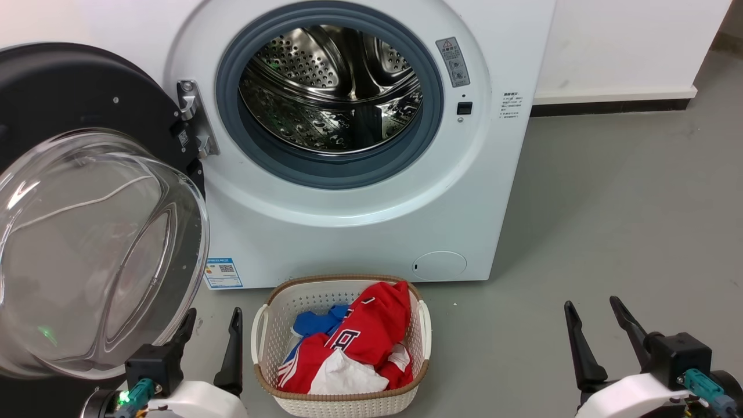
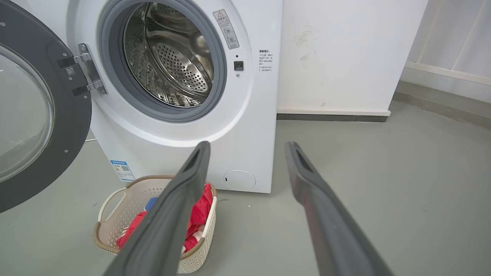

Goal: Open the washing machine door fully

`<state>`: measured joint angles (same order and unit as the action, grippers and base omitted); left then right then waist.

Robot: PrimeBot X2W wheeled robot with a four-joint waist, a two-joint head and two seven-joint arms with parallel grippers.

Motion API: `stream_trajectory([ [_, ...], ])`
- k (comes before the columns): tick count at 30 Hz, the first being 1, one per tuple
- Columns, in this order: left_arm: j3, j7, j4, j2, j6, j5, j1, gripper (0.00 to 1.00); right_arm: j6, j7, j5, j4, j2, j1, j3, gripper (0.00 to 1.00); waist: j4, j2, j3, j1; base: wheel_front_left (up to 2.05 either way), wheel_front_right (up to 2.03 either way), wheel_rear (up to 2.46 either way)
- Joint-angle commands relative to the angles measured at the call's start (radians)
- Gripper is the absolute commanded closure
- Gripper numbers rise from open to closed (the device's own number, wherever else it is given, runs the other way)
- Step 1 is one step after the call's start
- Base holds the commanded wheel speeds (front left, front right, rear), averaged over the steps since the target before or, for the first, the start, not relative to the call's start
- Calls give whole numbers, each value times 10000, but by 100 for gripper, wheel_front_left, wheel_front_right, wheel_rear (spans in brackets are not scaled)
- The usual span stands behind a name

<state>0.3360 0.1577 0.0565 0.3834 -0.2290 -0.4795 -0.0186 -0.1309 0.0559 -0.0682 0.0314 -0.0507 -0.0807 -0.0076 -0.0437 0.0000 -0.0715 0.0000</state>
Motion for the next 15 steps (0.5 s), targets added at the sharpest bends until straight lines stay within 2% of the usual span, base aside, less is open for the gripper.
stream_trajectory([
  [1,-5,-7,-5,-2,2,-13,-2,100,0,10,-5,8,0,0,4,100,-1,0,-3,0,0,0,0],
  [3,22,-24,107,-108,16,-66,-85,100,0,8,-70,148,4,-81,5,100,1,0,0,0,0,0,0],
  [15,-618,-391,330,-554,529,-1798,111,100,0,-226,-2431,428,-22,229,-123,100,39,0,66,0,0,0,0],
])
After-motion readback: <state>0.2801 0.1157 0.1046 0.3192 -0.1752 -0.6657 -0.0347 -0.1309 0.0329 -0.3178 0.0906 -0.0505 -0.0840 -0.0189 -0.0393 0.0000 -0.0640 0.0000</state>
